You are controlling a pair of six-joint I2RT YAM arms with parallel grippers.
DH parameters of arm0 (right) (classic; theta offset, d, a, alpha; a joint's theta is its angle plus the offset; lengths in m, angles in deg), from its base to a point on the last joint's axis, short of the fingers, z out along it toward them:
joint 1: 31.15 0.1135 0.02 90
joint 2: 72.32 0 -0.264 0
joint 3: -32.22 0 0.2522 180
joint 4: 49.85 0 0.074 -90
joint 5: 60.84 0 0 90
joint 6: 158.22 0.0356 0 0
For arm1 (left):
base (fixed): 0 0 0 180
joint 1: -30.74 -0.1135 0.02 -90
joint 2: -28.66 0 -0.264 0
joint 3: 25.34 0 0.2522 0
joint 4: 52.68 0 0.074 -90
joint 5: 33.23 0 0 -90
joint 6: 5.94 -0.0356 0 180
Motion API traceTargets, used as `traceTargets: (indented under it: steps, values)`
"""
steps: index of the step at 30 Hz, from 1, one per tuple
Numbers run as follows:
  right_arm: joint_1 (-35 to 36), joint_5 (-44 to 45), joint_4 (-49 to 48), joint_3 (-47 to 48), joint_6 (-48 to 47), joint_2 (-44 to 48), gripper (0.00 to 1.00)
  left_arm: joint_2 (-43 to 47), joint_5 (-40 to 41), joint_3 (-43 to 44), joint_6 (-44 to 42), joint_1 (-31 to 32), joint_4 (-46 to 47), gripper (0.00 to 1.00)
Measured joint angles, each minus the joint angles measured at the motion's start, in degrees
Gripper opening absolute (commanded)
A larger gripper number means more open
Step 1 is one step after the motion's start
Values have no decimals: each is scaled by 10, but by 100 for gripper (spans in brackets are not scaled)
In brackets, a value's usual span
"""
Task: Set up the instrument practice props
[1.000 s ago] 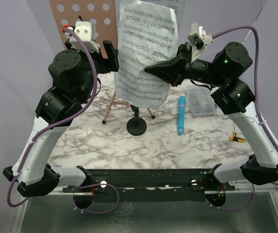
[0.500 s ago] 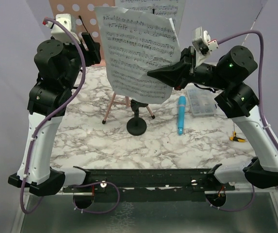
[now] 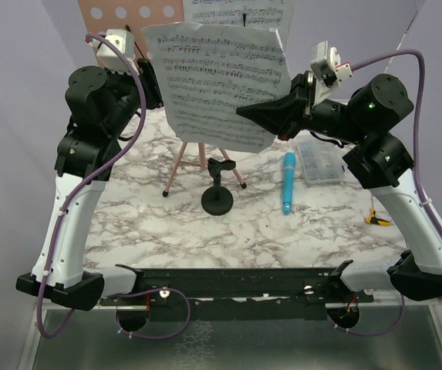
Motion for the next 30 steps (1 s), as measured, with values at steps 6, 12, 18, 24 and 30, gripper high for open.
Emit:
traceTargets:
  steps: [6,12,18,24,30]
  values:
    - [0,56,-16,0,0,0,0,10,5,-13,3,-1,15,41]
    - [0,102,-42,0,2,-1,0,27,16,-14,3,-1,27,34]
    - [0,120,-59,10,2,-15,0,37,28,-20,2,-1,37,24]
    - [0,139,-75,17,5,-38,0,37,43,-30,-2,-1,40,25]
    - [0,153,-89,19,6,-54,0,35,50,-35,-5,-1,40,20]
